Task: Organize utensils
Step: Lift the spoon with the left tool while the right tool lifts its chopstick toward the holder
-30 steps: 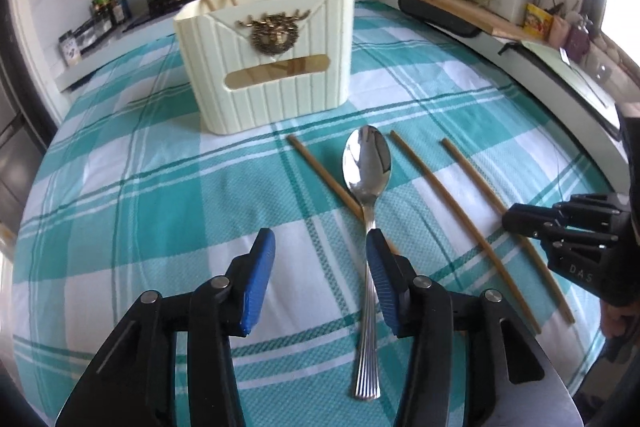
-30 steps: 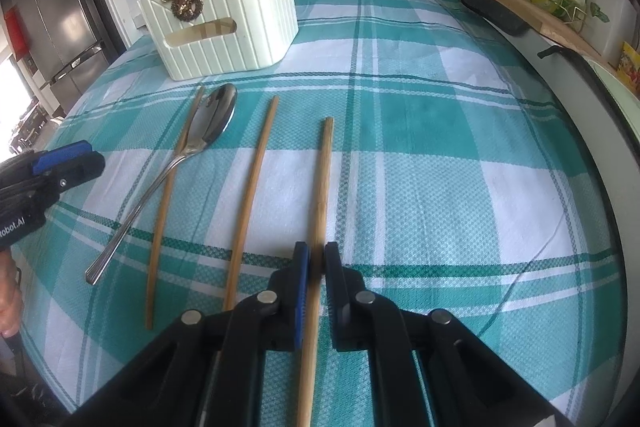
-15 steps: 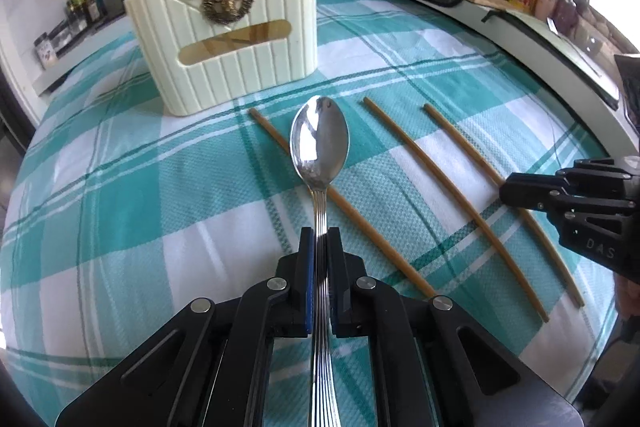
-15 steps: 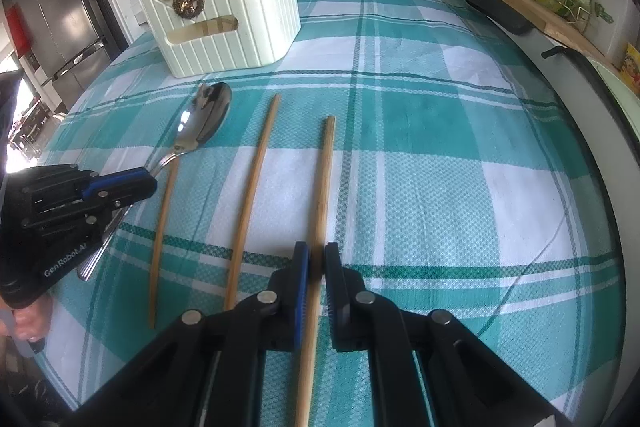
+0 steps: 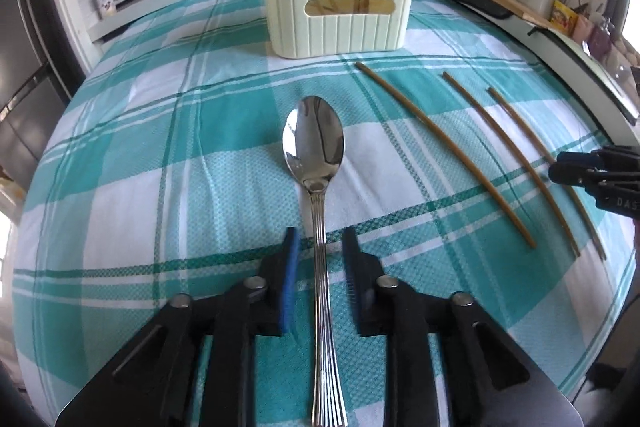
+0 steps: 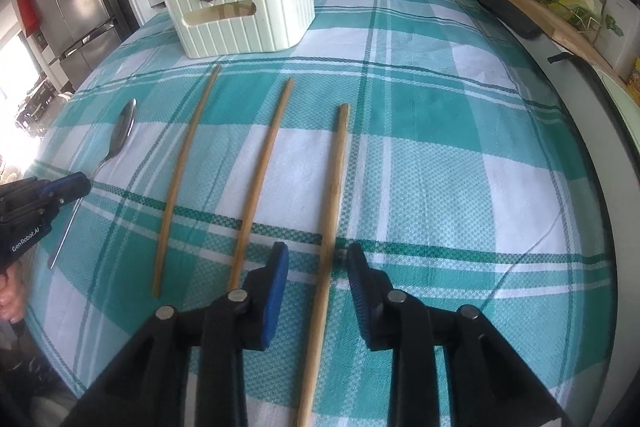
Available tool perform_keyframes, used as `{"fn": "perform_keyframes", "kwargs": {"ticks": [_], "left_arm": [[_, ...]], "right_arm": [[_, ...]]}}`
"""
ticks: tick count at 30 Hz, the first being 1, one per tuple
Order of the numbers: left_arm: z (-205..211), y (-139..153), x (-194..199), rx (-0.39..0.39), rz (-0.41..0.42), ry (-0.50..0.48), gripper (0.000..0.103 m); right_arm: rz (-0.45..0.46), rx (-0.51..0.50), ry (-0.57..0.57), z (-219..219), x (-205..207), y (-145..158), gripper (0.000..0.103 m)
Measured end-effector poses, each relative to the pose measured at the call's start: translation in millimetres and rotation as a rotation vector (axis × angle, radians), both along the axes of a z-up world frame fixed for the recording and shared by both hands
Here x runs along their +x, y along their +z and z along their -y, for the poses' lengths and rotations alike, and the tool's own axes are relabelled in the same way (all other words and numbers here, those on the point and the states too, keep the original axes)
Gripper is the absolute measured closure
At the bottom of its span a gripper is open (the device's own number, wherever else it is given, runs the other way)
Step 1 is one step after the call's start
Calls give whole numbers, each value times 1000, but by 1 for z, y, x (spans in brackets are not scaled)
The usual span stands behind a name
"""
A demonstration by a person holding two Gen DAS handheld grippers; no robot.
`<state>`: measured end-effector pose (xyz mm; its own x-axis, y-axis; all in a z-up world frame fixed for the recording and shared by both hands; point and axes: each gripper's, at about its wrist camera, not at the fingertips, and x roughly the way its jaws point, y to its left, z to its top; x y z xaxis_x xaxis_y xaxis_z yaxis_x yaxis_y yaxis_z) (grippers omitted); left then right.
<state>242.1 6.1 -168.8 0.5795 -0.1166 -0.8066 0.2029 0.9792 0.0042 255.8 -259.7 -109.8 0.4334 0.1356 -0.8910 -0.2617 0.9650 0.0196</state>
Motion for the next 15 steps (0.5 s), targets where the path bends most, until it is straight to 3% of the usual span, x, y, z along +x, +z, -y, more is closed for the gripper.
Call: {"fn": "perform_keyframes", "kwargs": {"ticks": [2,8,15], "left_arm": [[1,2,4,15,15,-14,45],[8,-6,39,42,-23,-58,45],[10,-9,73,-1,-51,-45,45]], "right_arm": [[-6,-23,10,-1,-1,0,72],[-37,-18,20,6,9,1,72],[-60,-39,53,-1,38,-3,72]]}}
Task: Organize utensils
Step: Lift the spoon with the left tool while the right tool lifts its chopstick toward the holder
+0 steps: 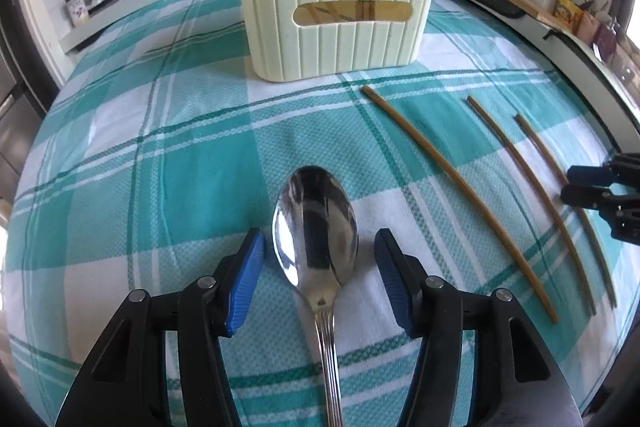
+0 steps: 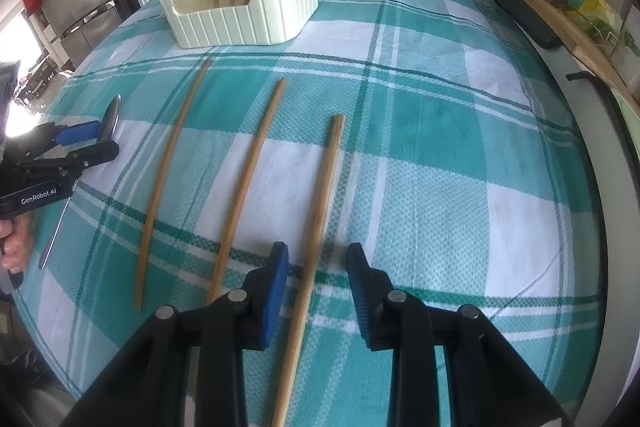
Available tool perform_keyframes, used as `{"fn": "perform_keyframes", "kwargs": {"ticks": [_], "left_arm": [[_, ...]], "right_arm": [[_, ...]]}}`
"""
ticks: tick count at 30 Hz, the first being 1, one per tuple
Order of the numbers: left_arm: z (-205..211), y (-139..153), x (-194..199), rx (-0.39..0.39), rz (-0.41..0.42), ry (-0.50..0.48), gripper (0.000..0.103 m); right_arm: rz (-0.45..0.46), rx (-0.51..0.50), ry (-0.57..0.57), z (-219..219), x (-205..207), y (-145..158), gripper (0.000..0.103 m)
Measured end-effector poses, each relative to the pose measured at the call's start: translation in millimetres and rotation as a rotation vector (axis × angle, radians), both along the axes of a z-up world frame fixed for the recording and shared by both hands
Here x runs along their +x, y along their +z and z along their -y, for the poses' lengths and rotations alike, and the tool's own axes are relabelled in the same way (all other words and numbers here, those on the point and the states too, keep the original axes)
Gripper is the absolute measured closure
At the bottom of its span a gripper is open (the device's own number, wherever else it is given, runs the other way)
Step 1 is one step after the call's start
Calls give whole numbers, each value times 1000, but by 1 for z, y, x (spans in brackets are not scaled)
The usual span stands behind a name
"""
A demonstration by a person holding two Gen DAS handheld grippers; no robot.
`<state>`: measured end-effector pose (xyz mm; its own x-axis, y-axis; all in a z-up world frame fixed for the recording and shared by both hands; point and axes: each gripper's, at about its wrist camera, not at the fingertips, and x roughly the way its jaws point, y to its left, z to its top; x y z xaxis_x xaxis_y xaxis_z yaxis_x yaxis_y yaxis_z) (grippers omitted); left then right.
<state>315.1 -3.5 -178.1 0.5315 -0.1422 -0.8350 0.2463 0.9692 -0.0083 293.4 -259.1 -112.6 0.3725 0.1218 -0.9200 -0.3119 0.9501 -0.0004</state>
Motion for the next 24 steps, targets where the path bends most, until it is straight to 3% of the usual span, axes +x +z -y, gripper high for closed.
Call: {"fn": "perform_keyframes", "kwargs": {"ticks": [1,3,4,6,12,18,24], "left_arm": [[2,0,3,3,-2,-4,46],[2,1,7,-2,-5,-10,61],[2,2,8,-8,-11,-11,61],[1,2,10,-18,-12,-3,62],[-5,21,3,-32,42,25,62],[-17,78,-19,-81,169,40,62],[-23,128,-45,-132,289,30,62]], "right_arm": [[3,0,5,-3,6,-1,72],[8,-2,5,-11,22,-2,72],[13,-5,6,-15,30,-3,75],[16,-10,-1,-21,45,-5,96],[2,104,-72,-11,72,-1,97],[140,249,-94,6,47,62,97],[316,305,-76,9,4,133,97]]}}
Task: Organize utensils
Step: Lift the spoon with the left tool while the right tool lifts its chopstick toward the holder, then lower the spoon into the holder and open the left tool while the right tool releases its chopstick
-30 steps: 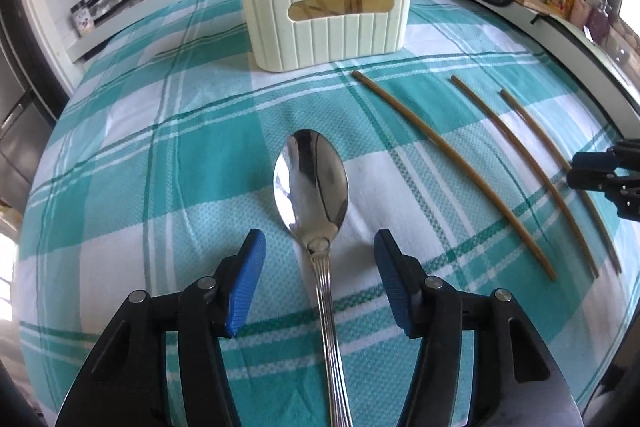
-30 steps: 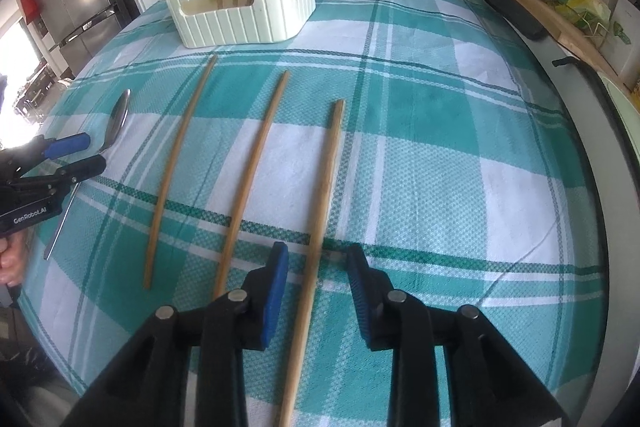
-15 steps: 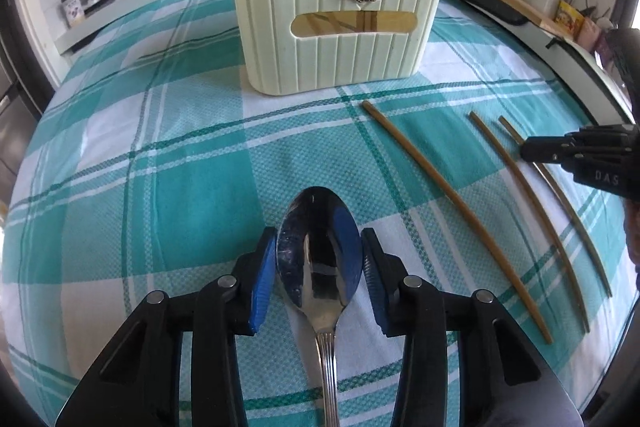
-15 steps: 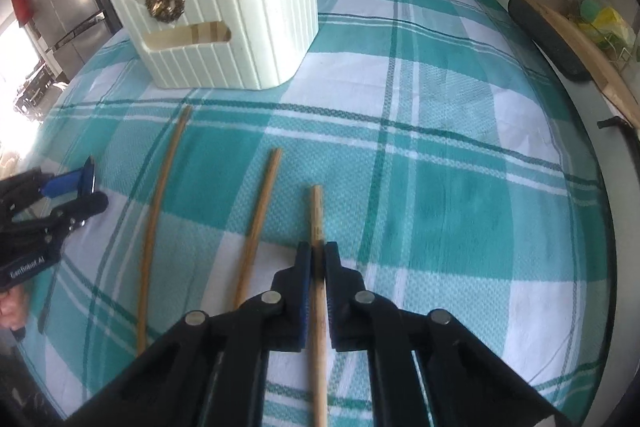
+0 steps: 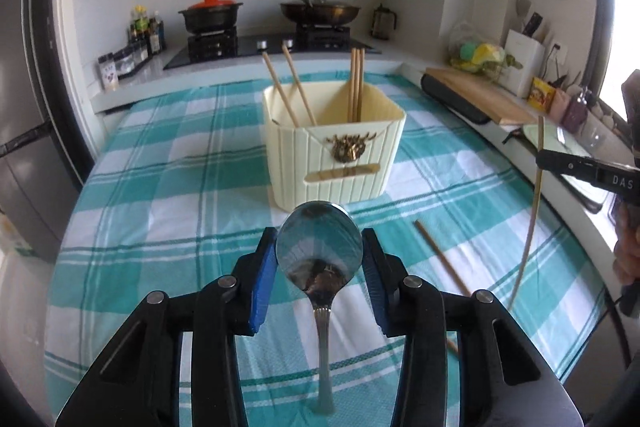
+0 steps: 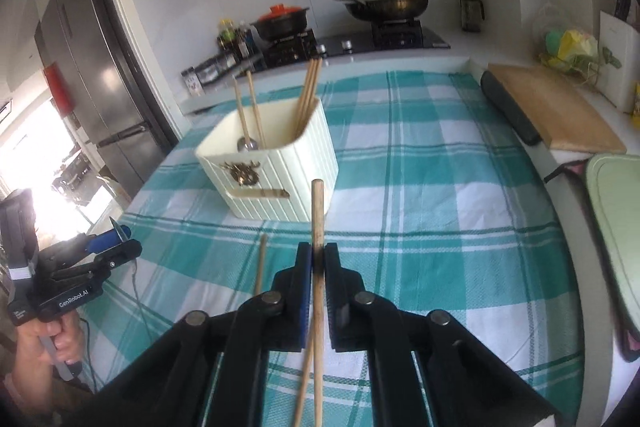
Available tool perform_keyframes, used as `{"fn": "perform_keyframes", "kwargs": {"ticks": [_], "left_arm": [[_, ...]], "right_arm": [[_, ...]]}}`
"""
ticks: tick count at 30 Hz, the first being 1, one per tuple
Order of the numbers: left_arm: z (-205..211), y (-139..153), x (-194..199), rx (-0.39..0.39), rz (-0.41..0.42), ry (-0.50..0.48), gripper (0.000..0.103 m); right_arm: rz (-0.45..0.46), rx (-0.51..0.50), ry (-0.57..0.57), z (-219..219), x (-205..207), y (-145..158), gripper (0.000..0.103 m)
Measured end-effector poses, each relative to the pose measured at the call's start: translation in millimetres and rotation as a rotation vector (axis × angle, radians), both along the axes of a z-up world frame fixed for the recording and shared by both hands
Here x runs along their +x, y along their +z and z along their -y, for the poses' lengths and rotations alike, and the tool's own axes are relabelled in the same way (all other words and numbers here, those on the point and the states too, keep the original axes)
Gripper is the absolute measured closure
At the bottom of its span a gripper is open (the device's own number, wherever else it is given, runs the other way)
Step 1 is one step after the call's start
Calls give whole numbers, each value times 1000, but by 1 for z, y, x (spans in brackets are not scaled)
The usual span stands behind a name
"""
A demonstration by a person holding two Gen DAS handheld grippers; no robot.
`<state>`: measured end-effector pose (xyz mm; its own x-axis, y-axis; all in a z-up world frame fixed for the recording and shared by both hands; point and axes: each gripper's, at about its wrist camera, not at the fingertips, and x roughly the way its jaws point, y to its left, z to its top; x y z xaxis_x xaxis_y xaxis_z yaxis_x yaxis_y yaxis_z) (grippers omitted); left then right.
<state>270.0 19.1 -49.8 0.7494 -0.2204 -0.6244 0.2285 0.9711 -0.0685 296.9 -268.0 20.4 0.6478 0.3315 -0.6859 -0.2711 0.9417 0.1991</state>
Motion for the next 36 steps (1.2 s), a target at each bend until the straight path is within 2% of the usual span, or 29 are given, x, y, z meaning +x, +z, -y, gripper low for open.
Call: {"fn": "perform_keyframes", "kwargs": {"ticks": [6,12,25,31,36], "left_arm": [[-4,26,-10,-42,69,7,62],[-12,43,-11,-102,88,23,62],[-24,76,2,-165,100,28,62],[-28,99,23,-183,117,24,62],[-28,128,50,-189,165,38,62]], "right_arm": [[152,-19,-19,-5,-37,39,97],[242,-40,-32,-14,-49,61,97],[300,-57,-11,-20,-41,91,97],[319,-54,4,-27,-24,106,97],[366,-57,18,-40,2,126,97]]}}
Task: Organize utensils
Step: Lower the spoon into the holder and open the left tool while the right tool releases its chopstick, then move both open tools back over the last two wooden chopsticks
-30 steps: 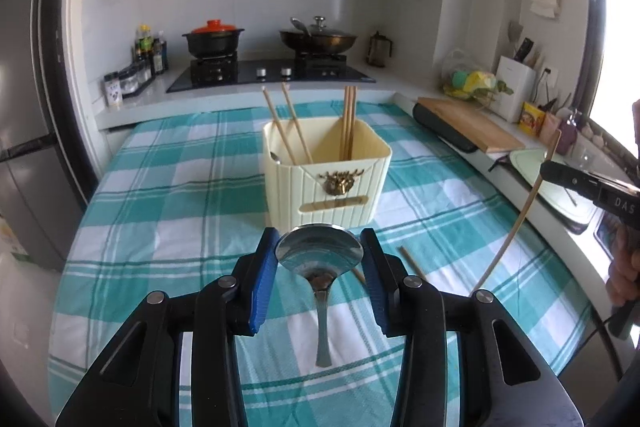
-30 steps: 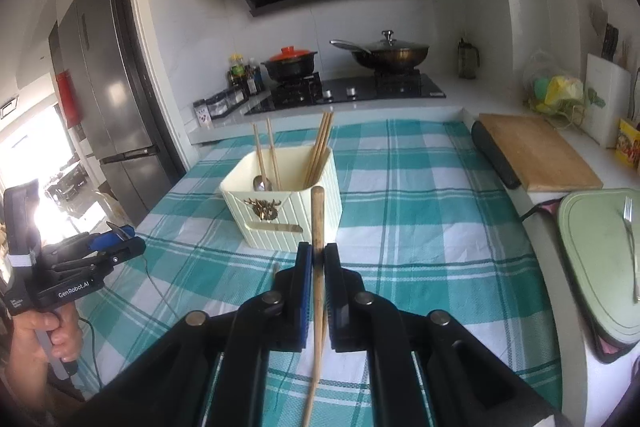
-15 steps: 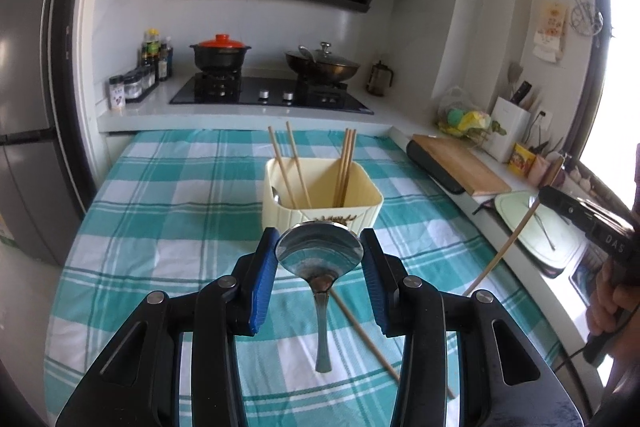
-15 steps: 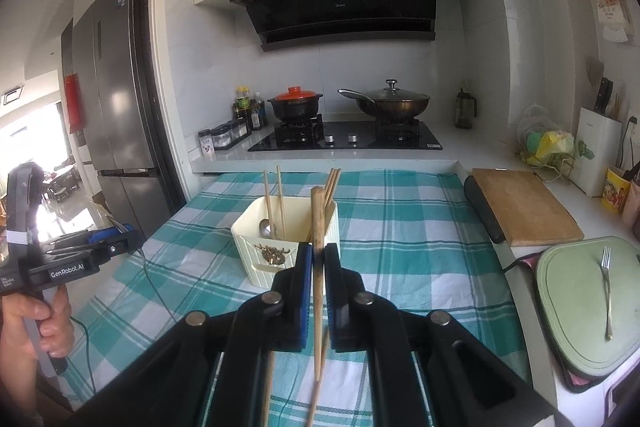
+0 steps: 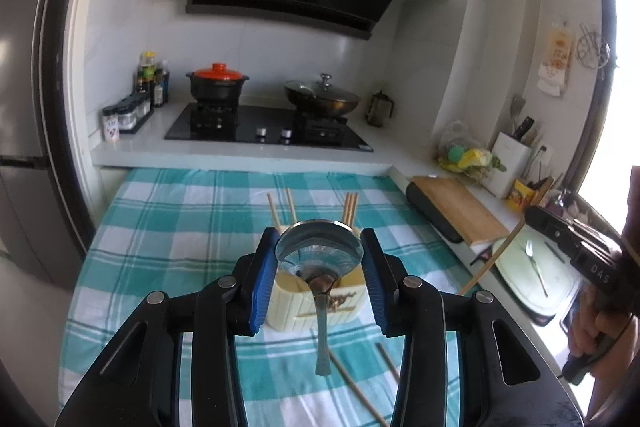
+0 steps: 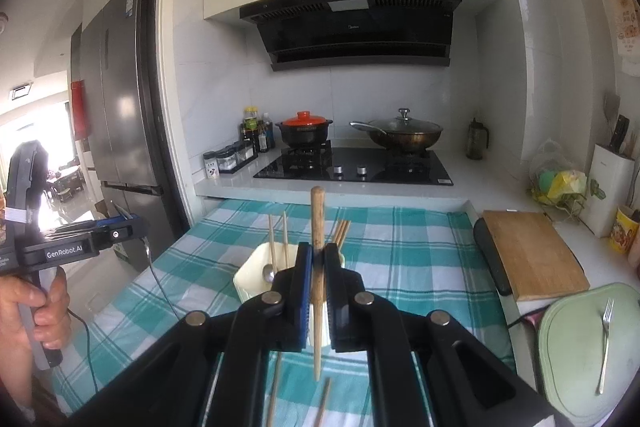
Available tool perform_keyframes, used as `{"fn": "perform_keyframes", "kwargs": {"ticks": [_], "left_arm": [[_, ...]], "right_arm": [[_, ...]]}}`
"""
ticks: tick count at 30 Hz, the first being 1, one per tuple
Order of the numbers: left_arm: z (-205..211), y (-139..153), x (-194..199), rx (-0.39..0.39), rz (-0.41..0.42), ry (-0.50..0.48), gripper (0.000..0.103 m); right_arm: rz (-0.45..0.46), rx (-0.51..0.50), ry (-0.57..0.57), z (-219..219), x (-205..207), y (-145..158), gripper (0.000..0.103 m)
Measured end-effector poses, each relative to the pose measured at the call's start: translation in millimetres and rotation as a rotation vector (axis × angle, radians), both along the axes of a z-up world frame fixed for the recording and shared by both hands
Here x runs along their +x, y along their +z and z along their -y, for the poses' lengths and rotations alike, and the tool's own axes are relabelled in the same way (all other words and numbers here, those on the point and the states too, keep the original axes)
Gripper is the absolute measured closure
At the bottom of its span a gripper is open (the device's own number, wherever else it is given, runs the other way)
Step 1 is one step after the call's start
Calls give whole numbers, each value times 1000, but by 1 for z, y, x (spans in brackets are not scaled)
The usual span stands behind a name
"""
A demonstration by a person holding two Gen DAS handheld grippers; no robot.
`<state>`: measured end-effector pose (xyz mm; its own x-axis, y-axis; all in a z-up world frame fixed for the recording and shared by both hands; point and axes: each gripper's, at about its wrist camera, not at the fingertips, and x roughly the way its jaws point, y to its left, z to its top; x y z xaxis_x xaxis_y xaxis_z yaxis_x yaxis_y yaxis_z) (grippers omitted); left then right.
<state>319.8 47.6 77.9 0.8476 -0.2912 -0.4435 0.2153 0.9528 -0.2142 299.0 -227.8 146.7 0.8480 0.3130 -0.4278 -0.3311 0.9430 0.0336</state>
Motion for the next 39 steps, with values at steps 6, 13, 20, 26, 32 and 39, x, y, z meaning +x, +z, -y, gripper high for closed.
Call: {"fn": "perform_keyframes", "kwargs": {"ticks": [6,13,20,26,32,39], "left_arm": [[3,26,49,-16,43,46,62],[12,6,110,12,-3,83,62],[21,-52,155,56,-143,92,62],[27,-92,180,85,-244,99,62],[31,-115,201,82,-313,108,61],[15,-103,182,43,-300,118,32]], "right_arm": [[55,24,21,-18,46,24,97],[30,38,56,-36,109,9,97],[-167,65,108,-43,168,-48,97],[-357,86,114,-49,211,-101,97],[-414,34,78,-61,235,-129,94],[-383,38,26,-49,232,-111,60]]}}
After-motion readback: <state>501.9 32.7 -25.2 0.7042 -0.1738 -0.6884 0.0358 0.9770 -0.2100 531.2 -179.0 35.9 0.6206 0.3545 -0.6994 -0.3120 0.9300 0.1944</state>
